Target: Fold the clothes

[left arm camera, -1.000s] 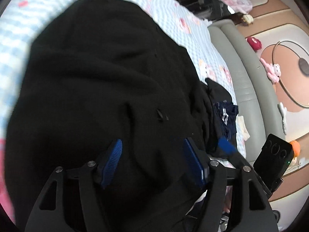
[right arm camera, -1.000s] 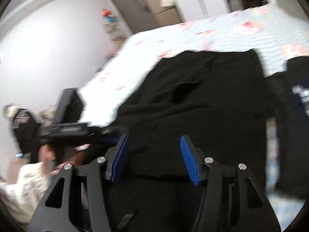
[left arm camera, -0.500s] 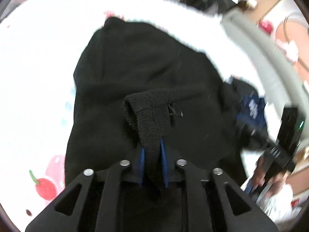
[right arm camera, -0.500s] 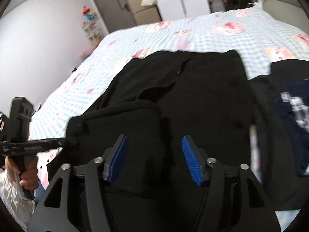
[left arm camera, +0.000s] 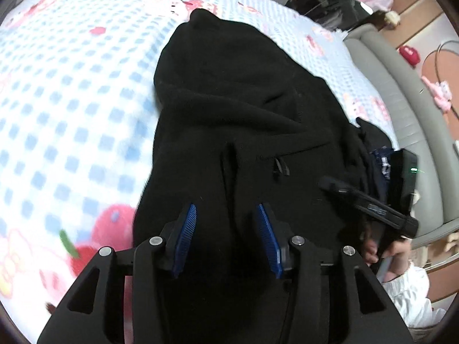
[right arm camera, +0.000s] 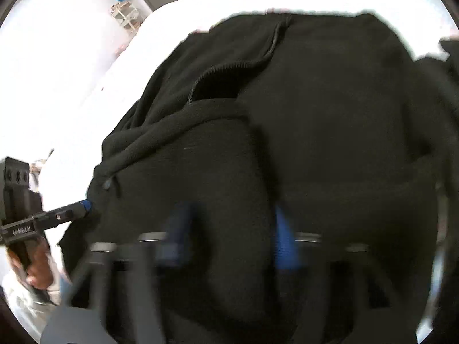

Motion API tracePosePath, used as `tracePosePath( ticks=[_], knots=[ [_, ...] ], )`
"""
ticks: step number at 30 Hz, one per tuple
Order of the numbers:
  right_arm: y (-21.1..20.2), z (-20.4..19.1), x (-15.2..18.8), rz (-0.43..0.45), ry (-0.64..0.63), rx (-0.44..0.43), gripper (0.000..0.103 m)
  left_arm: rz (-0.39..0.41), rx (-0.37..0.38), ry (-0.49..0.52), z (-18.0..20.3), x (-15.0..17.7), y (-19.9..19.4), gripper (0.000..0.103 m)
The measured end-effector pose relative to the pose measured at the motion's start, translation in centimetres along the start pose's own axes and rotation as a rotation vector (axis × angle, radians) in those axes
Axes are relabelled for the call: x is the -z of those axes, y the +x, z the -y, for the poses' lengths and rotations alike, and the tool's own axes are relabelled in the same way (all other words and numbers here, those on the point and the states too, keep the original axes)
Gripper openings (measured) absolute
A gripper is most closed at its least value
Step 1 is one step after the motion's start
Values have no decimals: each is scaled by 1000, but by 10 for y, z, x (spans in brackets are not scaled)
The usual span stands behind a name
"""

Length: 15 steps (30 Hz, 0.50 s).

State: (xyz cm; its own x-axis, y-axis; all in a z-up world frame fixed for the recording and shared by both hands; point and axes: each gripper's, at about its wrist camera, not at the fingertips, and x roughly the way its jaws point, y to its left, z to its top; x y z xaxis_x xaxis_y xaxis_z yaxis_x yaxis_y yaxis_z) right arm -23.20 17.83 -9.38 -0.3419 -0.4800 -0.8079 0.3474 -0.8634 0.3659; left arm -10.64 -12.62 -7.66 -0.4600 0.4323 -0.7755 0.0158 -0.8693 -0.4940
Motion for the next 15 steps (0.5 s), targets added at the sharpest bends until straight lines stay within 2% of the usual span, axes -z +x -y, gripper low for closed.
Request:
tracePosePath(
  ticks=[1, 3, 4, 5, 6, 7, 9, 11, 12, 14, 15],
  knots=[
    [-9, -5, 2, 45, -24, 70, 23, 23, 5, 10, 2, 3, -5, 45],
    [-24, -10, 5, 103, -56, 181, 23, 124, 42, 40, 6, 9, -22, 45],
    [-32, -10, 8, 113, -47, 195, 24, 142, 62, 46, 10, 11, -24, 45],
    [-39, -7, 10, 108, -15, 158, 28, 154, 83, 51, 13, 13, -25, 45],
    [-44, -5, 13, 110, 8, 106, 30, 126, 82, 62, 19, 15, -17, 46],
    [-49, -3, 16, 112, 21, 64, 36, 76, 48, 61, 22, 15, -6, 46],
    [-70, -2, 25, 111, 8, 66, 36, -29, -30, 53, 27, 16, 15, 44],
    [-90, -2, 27, 125, -8, 97, 36, 29, 99, 70, 42, 16, 2, 44],
    [-106, -1, 26, 147, -10, 106, 36, 86, 172, 95, 53, 17, -10, 45],
    [-128, -4, 37, 188, -14, 110, 38, 134, 157, 199, 90, 24, -20, 46],
    [-138, -5, 45, 206, -16, 114, 41, 128, 109, 250, 107, 29, -14, 46]
  ],
)
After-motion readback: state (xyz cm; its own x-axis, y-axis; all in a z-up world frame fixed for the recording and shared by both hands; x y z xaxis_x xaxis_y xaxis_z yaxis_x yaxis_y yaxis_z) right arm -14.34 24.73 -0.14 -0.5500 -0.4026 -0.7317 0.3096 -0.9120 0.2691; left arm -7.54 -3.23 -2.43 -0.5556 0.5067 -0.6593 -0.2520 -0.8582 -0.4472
